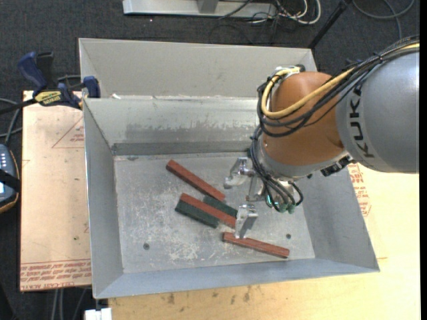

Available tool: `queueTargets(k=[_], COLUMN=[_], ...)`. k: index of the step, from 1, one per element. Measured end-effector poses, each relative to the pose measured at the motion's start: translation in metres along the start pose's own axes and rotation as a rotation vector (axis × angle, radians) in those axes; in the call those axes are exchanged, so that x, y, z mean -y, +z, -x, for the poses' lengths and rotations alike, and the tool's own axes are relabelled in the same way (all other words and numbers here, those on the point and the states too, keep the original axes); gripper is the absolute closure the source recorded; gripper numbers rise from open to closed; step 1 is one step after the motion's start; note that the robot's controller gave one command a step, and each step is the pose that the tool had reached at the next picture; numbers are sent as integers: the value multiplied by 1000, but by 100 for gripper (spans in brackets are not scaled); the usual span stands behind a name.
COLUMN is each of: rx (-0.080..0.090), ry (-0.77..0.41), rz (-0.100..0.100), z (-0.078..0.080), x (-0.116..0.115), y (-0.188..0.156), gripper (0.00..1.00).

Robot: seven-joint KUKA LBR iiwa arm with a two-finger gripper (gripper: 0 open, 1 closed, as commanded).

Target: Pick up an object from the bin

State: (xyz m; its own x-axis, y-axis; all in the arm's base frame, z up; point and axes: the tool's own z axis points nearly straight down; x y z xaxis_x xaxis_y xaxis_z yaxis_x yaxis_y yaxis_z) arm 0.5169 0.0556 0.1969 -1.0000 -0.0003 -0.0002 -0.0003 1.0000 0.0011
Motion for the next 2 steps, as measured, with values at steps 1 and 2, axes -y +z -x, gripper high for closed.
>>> queueTargets(k=[1, 2], rx=[15, 15], ry=[170, 171], rz=[7, 7], z=[11, 11], x=[15, 15], y=[113, 113], gripper=[100, 100])
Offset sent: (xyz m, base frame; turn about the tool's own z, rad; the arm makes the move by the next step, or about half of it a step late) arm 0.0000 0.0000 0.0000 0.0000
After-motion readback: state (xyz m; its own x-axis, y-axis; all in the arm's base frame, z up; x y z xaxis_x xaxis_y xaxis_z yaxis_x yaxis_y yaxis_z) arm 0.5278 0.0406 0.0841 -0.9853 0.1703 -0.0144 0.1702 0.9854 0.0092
